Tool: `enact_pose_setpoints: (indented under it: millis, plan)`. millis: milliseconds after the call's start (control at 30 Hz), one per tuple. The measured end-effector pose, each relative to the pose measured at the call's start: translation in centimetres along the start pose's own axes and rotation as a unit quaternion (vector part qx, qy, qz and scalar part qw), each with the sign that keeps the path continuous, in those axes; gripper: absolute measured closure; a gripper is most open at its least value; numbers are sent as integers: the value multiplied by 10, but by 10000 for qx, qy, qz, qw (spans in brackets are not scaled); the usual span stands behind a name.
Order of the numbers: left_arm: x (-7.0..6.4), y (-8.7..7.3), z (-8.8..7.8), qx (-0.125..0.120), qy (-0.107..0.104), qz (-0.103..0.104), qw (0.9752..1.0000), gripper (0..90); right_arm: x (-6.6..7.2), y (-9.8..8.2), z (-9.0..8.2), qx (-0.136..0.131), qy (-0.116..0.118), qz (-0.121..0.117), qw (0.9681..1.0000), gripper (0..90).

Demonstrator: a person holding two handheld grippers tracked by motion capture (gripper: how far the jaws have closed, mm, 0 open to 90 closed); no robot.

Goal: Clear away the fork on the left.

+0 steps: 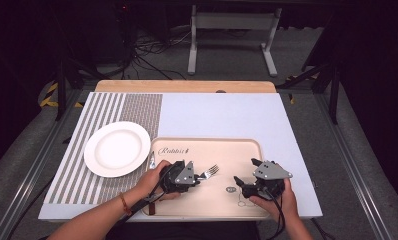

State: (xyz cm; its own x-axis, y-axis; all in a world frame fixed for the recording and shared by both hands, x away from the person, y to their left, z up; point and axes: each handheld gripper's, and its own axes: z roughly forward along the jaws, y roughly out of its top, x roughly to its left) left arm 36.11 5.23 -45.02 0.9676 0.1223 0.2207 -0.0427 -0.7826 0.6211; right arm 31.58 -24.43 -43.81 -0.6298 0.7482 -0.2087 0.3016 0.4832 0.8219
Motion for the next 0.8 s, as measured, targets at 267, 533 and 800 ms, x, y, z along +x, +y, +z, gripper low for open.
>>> enact_pose_setpoints:
  millis: [267, 533, 800]
  plan:
    - [8, -14, -14, 283, 301, -253, 9988, 764, 0, -1, 0, 6, 23, 15, 10000, 187]
    - [15, -34, -29, 285, 427, -670, 9964, 743, 2, -1, 2, 63, 58, -25, 10000, 187]
    - [14, -43, -36, 324, 552, -795, 9948, 718, 2, -1, 2, 68, 57, -6, 10000, 186]
